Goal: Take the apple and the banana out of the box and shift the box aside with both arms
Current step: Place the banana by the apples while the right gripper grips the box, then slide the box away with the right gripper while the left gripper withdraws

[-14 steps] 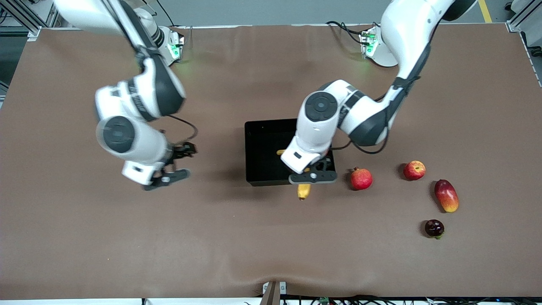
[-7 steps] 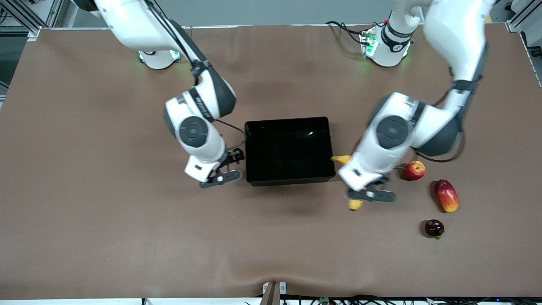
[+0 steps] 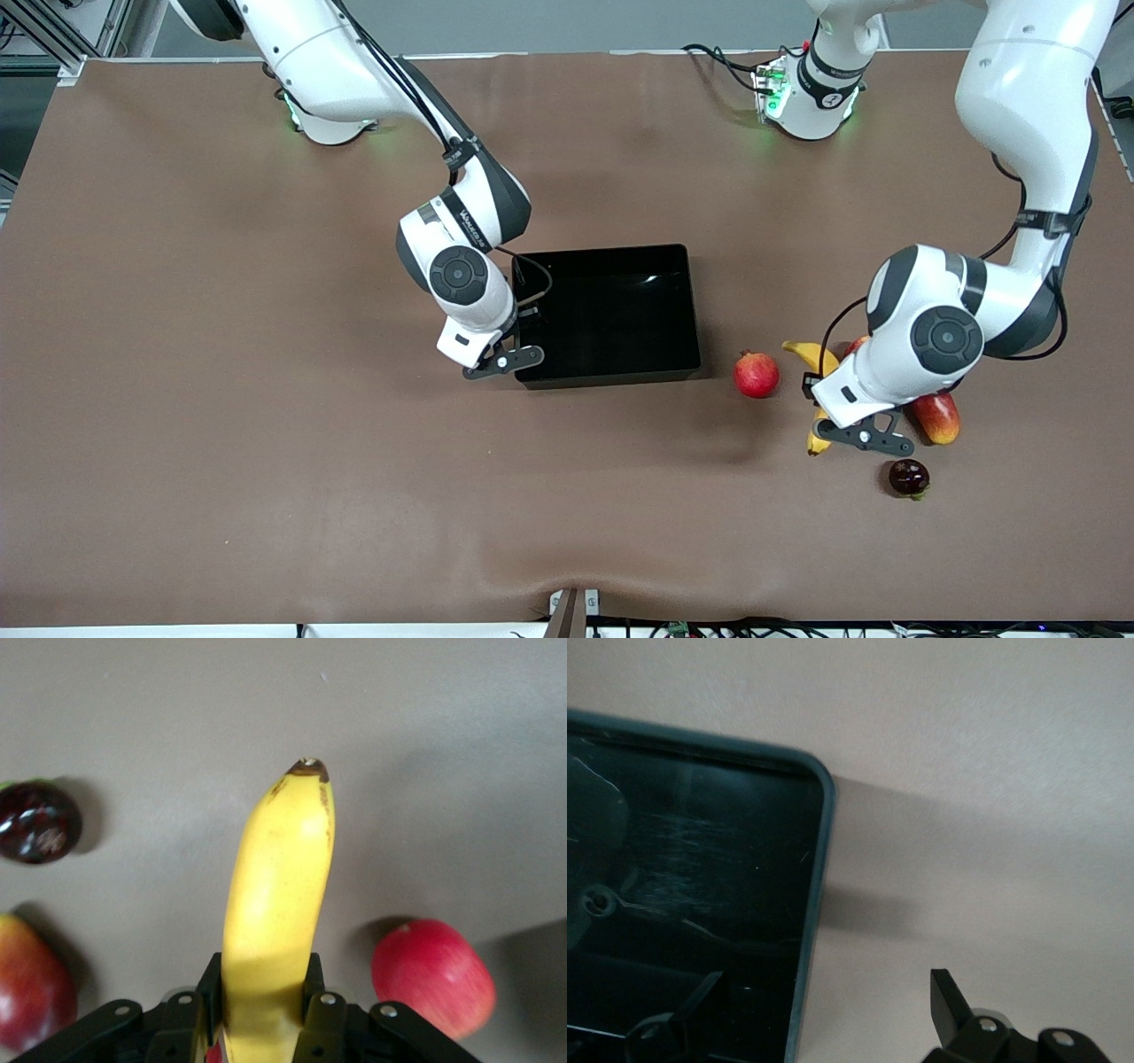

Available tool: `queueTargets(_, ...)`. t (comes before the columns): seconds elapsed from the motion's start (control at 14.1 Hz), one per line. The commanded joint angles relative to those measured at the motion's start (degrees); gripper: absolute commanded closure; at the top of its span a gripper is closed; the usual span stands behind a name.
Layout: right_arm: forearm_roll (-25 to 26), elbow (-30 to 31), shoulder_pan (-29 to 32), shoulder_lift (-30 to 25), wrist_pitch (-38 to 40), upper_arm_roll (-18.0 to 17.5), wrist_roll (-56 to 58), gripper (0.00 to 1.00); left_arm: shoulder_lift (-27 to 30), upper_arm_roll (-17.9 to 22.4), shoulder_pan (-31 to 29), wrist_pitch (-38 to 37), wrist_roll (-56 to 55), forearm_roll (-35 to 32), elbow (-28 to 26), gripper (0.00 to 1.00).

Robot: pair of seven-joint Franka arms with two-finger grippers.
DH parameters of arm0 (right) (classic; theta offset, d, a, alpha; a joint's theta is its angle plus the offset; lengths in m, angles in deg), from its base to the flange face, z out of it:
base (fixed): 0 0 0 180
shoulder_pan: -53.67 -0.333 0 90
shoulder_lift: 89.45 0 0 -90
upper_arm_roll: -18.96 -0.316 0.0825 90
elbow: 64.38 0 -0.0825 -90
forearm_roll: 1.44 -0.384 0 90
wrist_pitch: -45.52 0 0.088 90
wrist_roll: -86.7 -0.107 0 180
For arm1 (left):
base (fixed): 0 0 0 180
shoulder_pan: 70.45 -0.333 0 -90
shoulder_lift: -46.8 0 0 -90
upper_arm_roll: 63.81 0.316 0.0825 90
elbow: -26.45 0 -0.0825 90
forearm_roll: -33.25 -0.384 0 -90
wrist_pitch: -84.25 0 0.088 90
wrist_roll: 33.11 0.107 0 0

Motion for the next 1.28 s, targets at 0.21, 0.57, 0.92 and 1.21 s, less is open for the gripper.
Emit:
queueTargets(0.21,-3.4,2.0,-1.5,-0.7,-0.9,0.5,-1.1,1.0,-7.7,0.8,-1.5,6.8,5.6,-2.8,2.9,1.0)
queueTargets(0.57,-3.5,2.0,-0.6,-1.3,-0.9,0.5,-1.3,1.0,-11.7,1.2,-2.6,12.9,5.6,-3.1,2.8,0.97)
queueTargets(0.92,-3.5,5.0,6.4,-8.6,-0.2,0.7,-2.9,1.0,-9.4,0.9,-2.0,11.8,4.6,-2.8,4.4,0.0)
queueTargets(1.21,-3.5,6.5,15.9,-13.0,3.8,0.7,-1.4,1.0,-3.3,0.3,-1.2,4.3,0.3,-1.9,4.8,0.0)
